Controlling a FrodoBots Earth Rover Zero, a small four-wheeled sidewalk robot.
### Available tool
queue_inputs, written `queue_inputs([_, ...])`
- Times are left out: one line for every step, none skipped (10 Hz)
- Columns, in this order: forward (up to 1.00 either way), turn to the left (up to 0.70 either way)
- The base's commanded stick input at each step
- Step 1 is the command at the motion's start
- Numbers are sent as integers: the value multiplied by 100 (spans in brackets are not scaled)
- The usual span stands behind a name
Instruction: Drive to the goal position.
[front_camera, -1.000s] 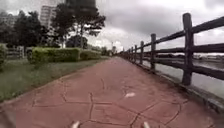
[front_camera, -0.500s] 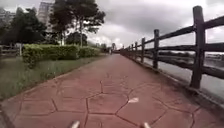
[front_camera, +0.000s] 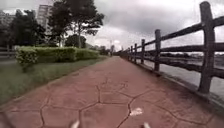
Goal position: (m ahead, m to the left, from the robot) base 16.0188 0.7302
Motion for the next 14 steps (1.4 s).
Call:
queue_inputs([50, 0])
queue_inputs([50, 0])
queue_inputs([50, 0])
queue_inputs([50, 0])
queue_inputs([50, 0])
queue_inputs([50, 0])
queue_inputs([50, 0])
queue_inputs([50, 0])
queue_inputs([50, 0])
queue_inputs([50, 0])
queue_inputs([50, 0])
queue_inputs([50, 0])
queue_inputs([50, 0])
queue_inputs([50, 0])
